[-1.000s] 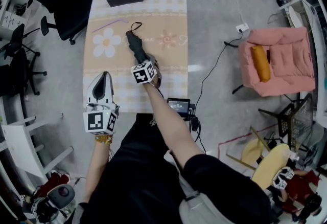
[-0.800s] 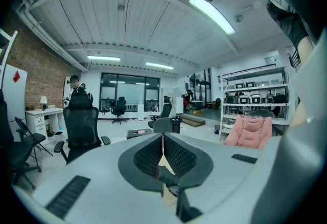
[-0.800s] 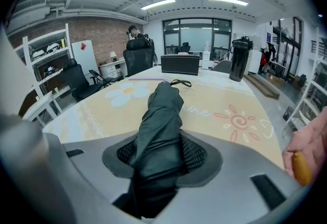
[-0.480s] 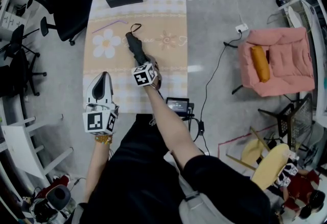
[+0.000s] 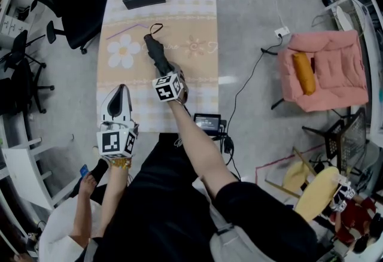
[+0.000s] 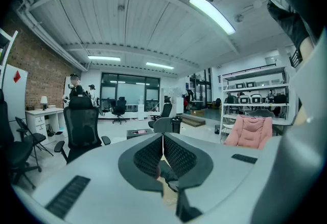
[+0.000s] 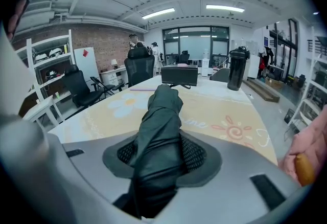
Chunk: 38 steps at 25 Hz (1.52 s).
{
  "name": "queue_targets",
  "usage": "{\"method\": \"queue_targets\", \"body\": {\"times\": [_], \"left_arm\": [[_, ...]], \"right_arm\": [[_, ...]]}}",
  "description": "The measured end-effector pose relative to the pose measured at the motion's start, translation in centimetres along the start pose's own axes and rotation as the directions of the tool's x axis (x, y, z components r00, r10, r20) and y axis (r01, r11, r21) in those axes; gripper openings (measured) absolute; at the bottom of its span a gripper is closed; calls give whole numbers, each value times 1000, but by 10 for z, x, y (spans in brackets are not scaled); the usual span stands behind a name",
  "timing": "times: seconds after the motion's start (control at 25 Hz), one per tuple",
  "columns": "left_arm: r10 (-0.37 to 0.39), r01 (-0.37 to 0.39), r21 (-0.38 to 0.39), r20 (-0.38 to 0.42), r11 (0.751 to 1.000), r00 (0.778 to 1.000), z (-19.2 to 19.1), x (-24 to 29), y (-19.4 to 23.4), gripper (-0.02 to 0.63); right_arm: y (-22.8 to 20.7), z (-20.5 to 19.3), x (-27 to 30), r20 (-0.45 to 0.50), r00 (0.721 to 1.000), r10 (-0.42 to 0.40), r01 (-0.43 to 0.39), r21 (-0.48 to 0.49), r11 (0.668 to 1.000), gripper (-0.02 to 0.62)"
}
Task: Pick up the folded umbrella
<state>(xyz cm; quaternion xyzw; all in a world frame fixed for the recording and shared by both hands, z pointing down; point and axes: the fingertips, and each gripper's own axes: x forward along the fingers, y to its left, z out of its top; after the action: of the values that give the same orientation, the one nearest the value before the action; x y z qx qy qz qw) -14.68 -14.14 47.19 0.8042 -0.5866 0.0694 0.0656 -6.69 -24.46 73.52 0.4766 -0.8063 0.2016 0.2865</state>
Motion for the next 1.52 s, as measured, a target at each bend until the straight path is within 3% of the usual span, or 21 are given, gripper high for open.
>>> {"method": "queue_targets", "body": {"times": [0.8,1.52], "left_arm": [[-23,22,15,40,1000,999,14,0,-5,15],[-38,38,2,66,999,997,24,1,-4,14]], "right_arm": [[-4,64,-37,160,987,-12,19,-46,999,175],[-4,135,-85,330,943,-44,70,-67,995,175]]}}
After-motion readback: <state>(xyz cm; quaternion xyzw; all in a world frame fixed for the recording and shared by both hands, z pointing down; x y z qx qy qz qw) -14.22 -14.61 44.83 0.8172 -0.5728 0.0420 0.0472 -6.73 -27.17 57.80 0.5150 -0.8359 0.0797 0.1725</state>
